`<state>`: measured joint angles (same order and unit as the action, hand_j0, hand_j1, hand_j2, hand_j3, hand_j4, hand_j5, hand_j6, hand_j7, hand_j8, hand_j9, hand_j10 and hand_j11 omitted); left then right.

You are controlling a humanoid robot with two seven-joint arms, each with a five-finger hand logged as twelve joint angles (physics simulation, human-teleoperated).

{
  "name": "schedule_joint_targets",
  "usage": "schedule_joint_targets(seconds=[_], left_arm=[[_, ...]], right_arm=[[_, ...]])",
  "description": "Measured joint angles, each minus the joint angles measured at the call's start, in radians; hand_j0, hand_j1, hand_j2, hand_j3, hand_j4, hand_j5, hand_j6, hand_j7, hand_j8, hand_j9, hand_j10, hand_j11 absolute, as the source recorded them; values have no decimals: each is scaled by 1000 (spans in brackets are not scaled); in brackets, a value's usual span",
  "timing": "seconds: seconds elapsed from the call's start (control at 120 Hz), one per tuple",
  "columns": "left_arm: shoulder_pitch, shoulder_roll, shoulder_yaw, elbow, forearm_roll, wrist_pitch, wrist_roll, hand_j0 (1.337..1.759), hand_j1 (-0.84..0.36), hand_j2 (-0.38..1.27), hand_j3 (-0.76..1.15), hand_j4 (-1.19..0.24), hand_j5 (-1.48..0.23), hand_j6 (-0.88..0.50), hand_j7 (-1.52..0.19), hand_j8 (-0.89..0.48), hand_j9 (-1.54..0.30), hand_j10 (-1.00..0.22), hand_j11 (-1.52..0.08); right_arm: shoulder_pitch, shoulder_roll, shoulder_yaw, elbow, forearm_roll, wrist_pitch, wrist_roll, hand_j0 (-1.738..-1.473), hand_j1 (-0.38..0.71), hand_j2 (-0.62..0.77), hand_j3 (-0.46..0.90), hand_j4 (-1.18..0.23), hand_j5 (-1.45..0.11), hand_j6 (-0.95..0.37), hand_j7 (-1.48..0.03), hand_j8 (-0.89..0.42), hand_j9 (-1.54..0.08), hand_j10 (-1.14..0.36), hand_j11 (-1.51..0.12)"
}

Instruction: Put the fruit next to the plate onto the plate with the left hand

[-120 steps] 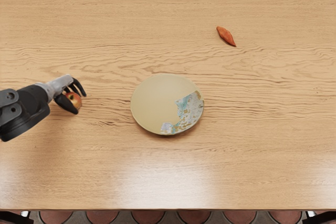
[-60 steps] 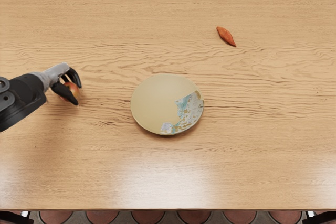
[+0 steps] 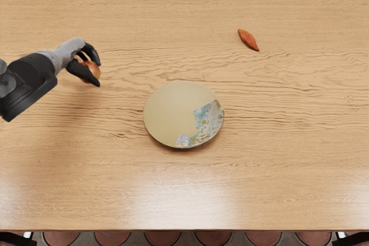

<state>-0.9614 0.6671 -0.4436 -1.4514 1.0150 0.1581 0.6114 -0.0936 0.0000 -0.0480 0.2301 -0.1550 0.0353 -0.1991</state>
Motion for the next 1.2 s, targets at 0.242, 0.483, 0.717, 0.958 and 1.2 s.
schedule_joint_targets(seconds=[0.242,0.483,0.717,0.958,1.2], left_arm=[[-27,-110,-7,-1,5,2,1,1649,-299,576,0,-816,-1229,-508,-1178,-369,-1162,-523,-1149],[-28,-123,-8,-1,8,3,0,1652,-286,589,0,-829,-1197,-574,-1175,-418,-1142,-577,-1139],[-28,-160,-8,-1,8,4,0,1653,-380,790,0,-836,-1183,-599,-1172,-429,-1136,-559,-1136],[-26,-242,-5,-1,9,3,1,1654,-401,824,0,-847,-1163,-749,-1157,-472,-1137,-603,-1131],[-28,-286,-4,-1,10,3,0,1654,-455,878,0,-851,-1158,-821,-1155,-500,-1139,-775,-1137]], right_arm=[[0,0,0,0,0,0,0,-1658,-322,-4,0,-22,-29,-22,-29,-22,-29,-22,-29],[0,0,0,0,0,0,0,-1658,-322,-4,0,-22,-29,-22,-29,-22,-29,-22,-29],[0,0,0,0,0,0,0,-1658,-322,-4,0,-22,-29,-22,-29,-22,-29,-22,-29],[0,0,0,0,0,0,0,-1658,-322,-4,0,-22,-29,-22,-29,-22,-29,-22,-29],[0,0,0,0,0,0,0,-1658,-322,-4,0,-22,-29,-22,-29,-22,-29,-22,-29]])
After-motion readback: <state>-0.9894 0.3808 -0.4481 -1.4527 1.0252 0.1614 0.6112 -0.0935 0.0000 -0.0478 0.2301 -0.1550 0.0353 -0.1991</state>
